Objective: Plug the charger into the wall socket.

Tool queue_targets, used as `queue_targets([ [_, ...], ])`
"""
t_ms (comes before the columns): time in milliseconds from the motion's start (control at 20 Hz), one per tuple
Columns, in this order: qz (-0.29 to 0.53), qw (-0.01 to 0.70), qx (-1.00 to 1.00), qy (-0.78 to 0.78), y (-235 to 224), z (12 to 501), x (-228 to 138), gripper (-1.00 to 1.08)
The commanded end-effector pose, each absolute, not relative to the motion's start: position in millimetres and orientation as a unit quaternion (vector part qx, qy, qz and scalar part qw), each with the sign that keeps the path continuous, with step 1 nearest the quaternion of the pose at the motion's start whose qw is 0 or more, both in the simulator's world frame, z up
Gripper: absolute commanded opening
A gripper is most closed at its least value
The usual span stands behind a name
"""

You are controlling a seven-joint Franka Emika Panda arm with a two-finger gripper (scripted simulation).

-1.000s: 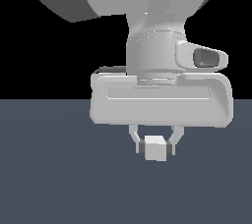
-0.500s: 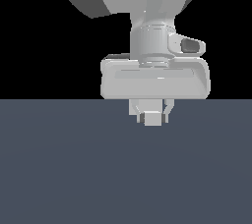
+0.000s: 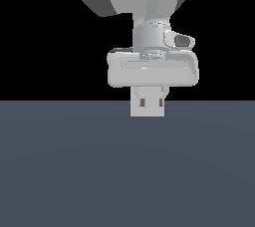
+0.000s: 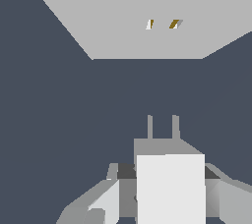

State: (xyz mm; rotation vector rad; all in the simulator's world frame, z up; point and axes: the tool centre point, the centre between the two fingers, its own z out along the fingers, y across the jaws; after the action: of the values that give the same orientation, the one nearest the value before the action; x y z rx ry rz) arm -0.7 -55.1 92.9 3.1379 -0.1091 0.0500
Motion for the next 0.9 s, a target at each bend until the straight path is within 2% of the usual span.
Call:
queue_targets([
  [0,0.016,0.001,0.999,-0.032,-55.4,96.9,6.0,-1.00],
  [850,0.016,0.001,0.999,-0.031,-55.9,100.1,19.4,-1.00],
])
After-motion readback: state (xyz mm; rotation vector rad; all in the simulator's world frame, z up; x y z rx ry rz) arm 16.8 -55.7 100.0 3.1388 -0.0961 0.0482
